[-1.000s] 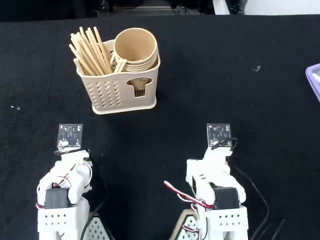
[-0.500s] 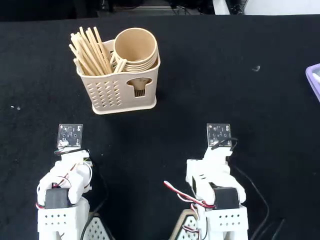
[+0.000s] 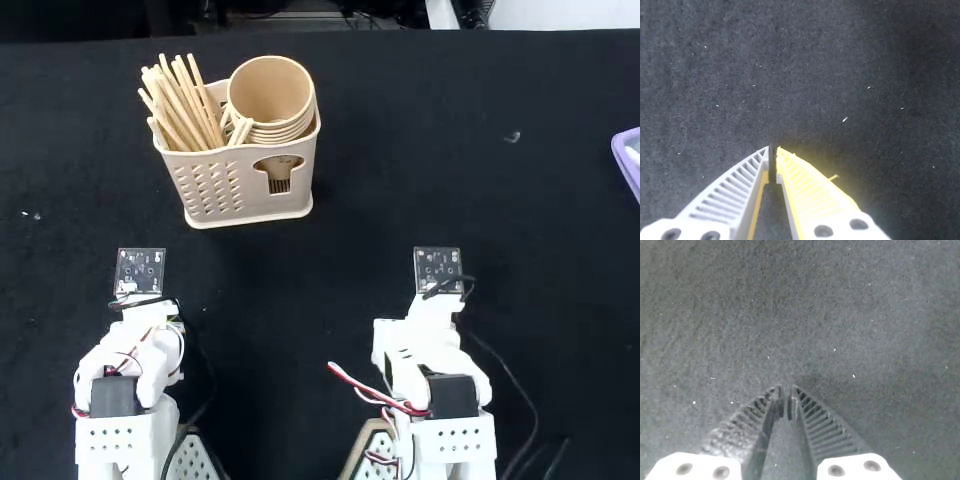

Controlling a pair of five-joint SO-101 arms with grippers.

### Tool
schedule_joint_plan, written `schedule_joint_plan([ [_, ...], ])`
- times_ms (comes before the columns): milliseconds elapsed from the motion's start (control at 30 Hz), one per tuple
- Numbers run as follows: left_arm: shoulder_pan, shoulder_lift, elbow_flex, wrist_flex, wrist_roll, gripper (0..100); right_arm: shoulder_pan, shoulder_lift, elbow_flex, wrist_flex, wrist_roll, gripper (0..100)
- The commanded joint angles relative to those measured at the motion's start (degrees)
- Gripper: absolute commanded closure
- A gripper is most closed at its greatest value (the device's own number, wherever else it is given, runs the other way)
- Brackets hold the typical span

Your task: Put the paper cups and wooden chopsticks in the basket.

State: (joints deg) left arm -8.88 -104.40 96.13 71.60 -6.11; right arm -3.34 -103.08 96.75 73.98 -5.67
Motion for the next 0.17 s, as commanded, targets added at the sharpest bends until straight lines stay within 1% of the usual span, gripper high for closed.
schedule_joint_plan([
  [0, 0.4, 0.0, 1.19, 0.26, -0.44, 97, 0.62, -5.41, -0.13, 0.44, -0.62, 96.0],
  [133, 0.4, 0.0, 1.19, 0.26, -0.44, 97, 0.62, -5.41, -0.13, 0.44, -0.62, 96.0],
])
